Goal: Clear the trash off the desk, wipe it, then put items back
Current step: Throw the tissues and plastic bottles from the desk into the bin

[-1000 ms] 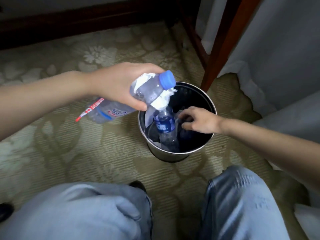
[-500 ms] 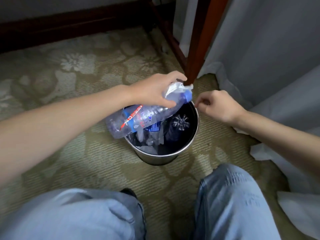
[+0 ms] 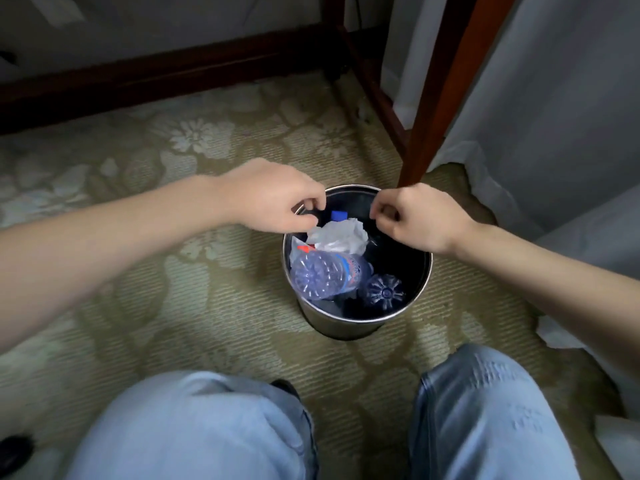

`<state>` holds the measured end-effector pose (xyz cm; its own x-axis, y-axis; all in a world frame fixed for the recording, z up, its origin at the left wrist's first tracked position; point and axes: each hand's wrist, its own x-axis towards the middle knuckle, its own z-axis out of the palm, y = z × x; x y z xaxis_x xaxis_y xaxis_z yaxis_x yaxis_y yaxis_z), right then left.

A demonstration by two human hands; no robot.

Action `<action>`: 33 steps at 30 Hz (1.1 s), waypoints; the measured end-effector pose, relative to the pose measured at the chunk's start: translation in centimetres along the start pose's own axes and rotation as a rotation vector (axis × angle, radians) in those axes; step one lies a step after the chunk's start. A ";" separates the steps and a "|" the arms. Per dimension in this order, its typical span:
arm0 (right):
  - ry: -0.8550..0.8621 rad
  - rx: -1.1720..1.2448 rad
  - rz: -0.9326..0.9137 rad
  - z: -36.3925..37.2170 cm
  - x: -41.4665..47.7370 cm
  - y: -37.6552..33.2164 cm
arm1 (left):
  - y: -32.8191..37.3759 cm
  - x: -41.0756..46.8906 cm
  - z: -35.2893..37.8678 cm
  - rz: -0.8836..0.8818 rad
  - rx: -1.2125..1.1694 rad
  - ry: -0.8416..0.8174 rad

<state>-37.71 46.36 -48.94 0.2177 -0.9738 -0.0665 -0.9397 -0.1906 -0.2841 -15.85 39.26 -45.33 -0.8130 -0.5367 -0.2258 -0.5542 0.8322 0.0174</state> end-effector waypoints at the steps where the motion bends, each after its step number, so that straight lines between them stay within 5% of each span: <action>1: -0.001 -0.036 -0.040 -0.4 0.2 -0.5 | -0.2 -0.7 -0.5 0.011 0.027 0.015; 8: 0.052 -0.271 -0.352 -8.5 0.4 -6.3 | -1.2 -6.6 -8.1 -0.021 0.101 0.020; 20: 0.135 -0.266 -0.408 -29.8 -1.1 -16.9 | 1.2 -17.7 -27.3 -0.305 -0.054 0.015; 33: 0.182 -0.435 -0.640 -42.8 5.3 -26.3 | -7.0 -24.8 -40.8 -0.263 0.025 0.096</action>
<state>-23.19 40.90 -0.85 0.7386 -0.6569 0.1513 -0.6739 -0.7148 0.1869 0.91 41.01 -0.08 -0.6557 -0.7443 -0.1264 -0.7447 0.6652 -0.0543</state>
